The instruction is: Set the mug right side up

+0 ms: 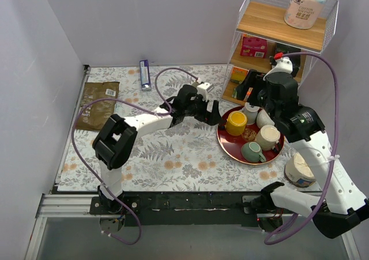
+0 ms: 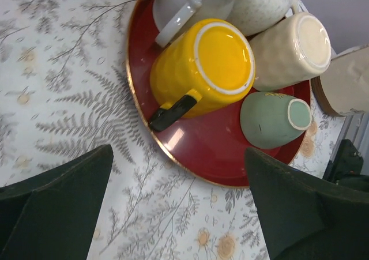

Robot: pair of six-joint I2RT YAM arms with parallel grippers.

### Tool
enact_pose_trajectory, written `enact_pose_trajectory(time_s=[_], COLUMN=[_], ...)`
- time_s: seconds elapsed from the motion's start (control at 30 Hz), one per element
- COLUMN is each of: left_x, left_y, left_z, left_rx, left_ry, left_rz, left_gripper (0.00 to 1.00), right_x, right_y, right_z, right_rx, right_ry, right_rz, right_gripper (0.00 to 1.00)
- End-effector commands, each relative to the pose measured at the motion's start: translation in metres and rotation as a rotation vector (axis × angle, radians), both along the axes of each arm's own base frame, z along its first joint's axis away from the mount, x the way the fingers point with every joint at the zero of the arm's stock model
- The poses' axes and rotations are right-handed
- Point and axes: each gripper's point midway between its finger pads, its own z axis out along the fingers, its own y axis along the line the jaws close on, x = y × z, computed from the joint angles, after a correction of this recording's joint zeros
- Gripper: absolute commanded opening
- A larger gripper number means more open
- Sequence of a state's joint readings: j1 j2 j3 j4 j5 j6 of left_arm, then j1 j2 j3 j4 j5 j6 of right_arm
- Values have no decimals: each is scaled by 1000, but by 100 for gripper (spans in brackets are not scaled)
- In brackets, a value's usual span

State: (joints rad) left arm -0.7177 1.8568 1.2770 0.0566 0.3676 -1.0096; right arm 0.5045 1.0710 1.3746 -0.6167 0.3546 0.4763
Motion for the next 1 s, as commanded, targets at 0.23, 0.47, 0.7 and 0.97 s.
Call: enact_pose_trajectory(time_s=[0.23, 0.47, 0.7, 0.97], left_x=[11, 14, 5, -13], left_y=[-50, -67, -78, -86], left_z=[-20, -32, -43, -43], left_rx=[123, 151, 186, 198], left_ry=[-239, -293, -322, -328], left_rz=[-163, -222, -255, -286], left_gripper=[87, 91, 85, 65], right_x=[-24, -30, -32, -30], right_y=[-29, -30, -26, -21], right_z=[-2, -8, -20, -29], right_rx=[-11, -36, -42, -35], right_ry=[31, 83, 129, 156], right_rz=[-88, -81, -60, -53], right_gripper=[80, 79, 78, 76])
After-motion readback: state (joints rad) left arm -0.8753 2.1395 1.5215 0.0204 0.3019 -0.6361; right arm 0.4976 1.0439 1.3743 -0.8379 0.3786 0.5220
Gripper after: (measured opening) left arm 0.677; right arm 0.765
